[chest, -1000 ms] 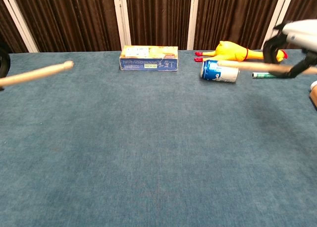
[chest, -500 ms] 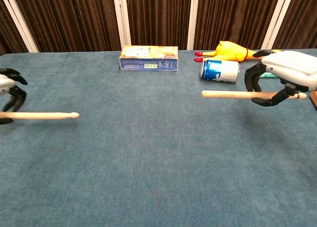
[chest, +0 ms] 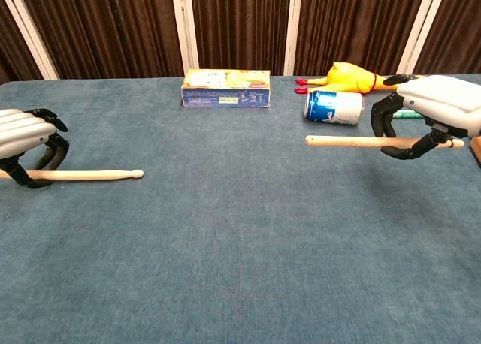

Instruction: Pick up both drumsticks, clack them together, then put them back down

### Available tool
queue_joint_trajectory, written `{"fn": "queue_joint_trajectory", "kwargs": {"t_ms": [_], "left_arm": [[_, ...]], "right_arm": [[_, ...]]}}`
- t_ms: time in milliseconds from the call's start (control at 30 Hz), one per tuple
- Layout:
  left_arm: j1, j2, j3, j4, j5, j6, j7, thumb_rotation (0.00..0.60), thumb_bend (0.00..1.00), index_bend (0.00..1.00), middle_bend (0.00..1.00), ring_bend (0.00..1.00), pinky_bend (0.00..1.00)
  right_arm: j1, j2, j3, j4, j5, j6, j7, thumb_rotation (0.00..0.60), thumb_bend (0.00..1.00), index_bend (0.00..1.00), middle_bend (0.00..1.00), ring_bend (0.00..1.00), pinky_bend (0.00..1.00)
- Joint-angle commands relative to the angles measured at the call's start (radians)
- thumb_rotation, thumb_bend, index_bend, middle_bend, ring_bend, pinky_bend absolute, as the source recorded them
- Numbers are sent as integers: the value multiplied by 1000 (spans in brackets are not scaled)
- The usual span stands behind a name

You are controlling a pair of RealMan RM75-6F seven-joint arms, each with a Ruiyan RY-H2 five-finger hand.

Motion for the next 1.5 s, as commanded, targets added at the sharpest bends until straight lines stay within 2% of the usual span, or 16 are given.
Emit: {"fn": "queue_joint_trajectory", "kwargs": {"t_ms": [33,333,733,867,1033,1300,1400,1500], "left_arm": [[-8,-10,-15,8,-12,-8,6,600,420,634,613,136,0],[-42,-41,-59,17,-41,-29,6,600,420,622,604,128,0],[-66,-75,-82,28,-64,-53,20,600,420,589,584,117,0],[-69,-79,-83,21,-74,-68,38,600,415,532,553,94,0],[-73,-68,-91,-13,-94,-93,57,600,408,428,462,61,0],[-76,8,-115,-139,-133,-101,135,600,406,318,244,0,0],[-70,69,-130,-234,-138,-68,162,600,406,312,214,0,0],[-54,167,-166,-386,-158,-16,176,600,406,309,206,0,0]], "right_arm": [[-1,5,0,-4,0,-3,-3,600,466,713,619,397,61],[-8,15,1,-5,7,-12,-5,600,466,719,619,397,63],[-21,34,1,-7,12,-12,2,600,466,719,618,397,63],[-23,39,4,-10,14,-12,3,600,466,719,619,397,63],[-24,44,7,-14,17,-14,4,600,466,719,619,397,63],[-24,47,12,-25,24,-26,3,600,466,719,619,397,63],[-21,40,16,-26,27,-32,2,600,466,719,619,397,63],[-9,25,25,-21,36,-51,-4,600,466,718,619,397,63]]}}
